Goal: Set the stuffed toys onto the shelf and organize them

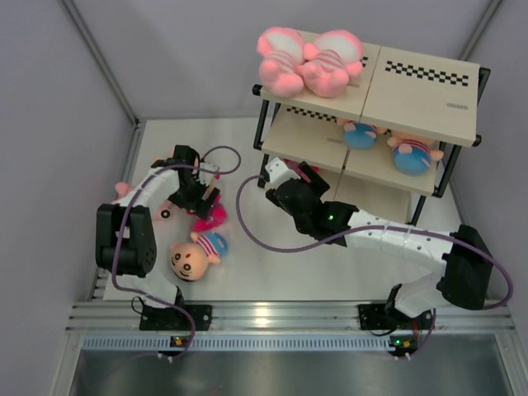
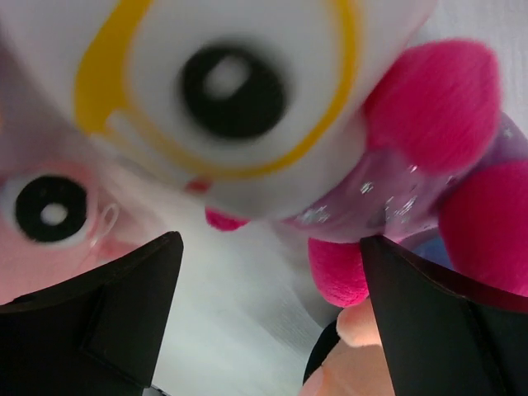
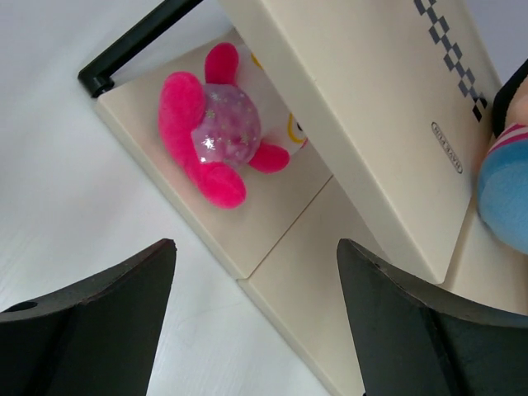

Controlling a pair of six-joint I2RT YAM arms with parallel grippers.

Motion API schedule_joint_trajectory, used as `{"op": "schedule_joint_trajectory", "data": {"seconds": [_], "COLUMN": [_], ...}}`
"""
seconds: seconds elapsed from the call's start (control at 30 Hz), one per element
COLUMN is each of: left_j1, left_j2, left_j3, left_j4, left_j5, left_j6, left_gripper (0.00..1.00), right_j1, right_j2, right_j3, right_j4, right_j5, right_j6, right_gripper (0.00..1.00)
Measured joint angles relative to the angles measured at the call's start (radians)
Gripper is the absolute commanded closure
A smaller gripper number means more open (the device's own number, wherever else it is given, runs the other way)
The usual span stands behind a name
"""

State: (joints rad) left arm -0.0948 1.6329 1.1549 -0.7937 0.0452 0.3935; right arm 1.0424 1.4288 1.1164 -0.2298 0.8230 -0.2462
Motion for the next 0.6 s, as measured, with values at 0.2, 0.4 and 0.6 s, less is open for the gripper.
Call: {"op": "schedule_joint_trajectory", "data": {"seconds": [0.2,0.4,0.6], "left_j1": [-0.068,-0.070,-0.070], "left_j2": [0.113,0.113,0.005], "left_j3": [0.015,0.023,0.015], "left_j4": [0.003,0.003,0.006], "left_j5": [-0.010,-0.002,0.019], "left_j6": [-0.023,-0.027,-0.024], "left_gripper": [0.70,1.00,1.00], "right_j1": [0.021,0.049,0.081], "right_j2": [-0.019,-0.053,-0.182], "right_j3": [-0.050,-0.091,-0.161], "right_j4": [-0.003,0.011,0.042], "right_j5": [-0.006,-0.058,-0.232], "right_j6": [0.029,0.029,0.012], "right_gripper": [0.21,0.20,0.20]}}
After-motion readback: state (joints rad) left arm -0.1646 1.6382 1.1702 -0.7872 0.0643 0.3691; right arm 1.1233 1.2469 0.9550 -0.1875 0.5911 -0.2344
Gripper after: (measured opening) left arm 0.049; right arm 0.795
